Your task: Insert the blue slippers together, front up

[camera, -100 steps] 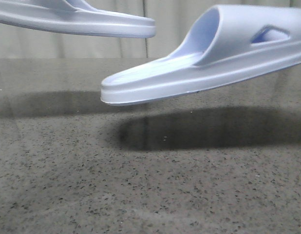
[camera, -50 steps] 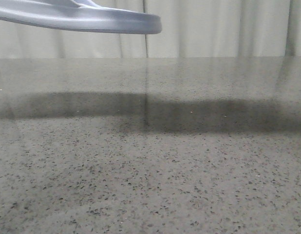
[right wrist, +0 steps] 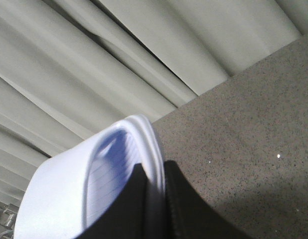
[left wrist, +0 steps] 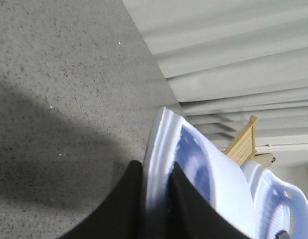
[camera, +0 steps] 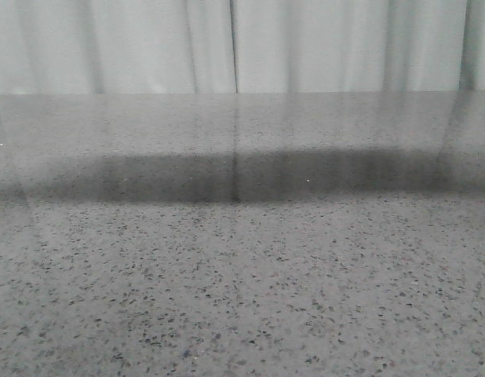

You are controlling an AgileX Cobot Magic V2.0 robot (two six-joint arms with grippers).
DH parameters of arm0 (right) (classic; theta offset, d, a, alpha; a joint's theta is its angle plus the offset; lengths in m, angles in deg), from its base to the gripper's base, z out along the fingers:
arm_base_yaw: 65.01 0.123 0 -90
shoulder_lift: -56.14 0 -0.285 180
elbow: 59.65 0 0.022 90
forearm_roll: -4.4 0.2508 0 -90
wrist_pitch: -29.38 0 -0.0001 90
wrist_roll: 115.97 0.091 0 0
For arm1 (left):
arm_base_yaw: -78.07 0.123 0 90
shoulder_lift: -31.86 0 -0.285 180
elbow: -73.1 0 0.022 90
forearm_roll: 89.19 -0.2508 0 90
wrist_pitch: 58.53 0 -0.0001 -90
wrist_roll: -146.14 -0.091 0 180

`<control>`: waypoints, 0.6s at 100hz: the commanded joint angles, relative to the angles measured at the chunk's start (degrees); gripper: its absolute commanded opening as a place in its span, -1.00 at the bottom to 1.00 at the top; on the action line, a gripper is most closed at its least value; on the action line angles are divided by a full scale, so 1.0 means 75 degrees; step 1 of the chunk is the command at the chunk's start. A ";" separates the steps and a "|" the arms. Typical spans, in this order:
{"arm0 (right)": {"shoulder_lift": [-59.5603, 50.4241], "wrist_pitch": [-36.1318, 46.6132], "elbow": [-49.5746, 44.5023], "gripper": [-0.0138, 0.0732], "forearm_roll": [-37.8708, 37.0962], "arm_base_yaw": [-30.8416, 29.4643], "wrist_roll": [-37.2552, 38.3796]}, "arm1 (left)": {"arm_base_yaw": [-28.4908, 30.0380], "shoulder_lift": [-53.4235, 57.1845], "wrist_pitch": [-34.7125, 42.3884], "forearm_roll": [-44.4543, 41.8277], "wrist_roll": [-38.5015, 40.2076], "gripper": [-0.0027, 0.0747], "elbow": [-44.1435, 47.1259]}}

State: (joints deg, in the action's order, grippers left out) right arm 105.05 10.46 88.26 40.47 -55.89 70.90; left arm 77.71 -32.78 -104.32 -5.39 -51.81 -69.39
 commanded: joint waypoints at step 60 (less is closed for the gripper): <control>0.0655 -0.0152 0.0288 -0.93 0.0619 -0.0008 -0.0094 | -0.0079 0.0116 -0.0728 0.1605 -0.1048 -0.86 -0.0194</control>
State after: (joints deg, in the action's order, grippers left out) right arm 109.35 6.30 88.26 43.50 -55.89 70.90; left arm 77.58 -32.78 -106.36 1.01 -58.89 -69.39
